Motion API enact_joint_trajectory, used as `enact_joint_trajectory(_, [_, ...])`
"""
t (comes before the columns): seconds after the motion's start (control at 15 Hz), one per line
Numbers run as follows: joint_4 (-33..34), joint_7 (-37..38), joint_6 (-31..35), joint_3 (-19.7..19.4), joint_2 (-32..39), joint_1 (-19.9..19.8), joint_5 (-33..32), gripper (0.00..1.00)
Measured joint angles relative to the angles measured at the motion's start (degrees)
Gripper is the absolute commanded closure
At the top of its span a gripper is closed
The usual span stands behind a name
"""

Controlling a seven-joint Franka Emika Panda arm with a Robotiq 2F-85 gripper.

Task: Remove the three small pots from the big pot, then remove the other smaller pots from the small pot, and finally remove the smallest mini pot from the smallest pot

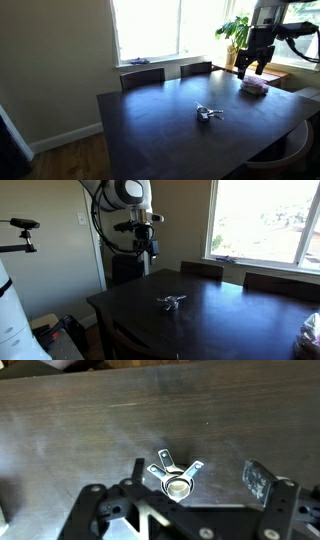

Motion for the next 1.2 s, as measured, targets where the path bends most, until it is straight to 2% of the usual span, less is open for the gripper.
enact_joint_trajectory(0.33, [7.4,0.9,3.0,0.0,11.0,0.1,-0.3,0.00])
enact_joint_trajectory(0.8, [9.0,1.3,2.7,-0.4,12.9,0.1,-0.5,0.00])
enact_joint_trajectory(1.2, [17.6,1.9,2.6,-1.7,22.9,0.1,0.1,0.00])
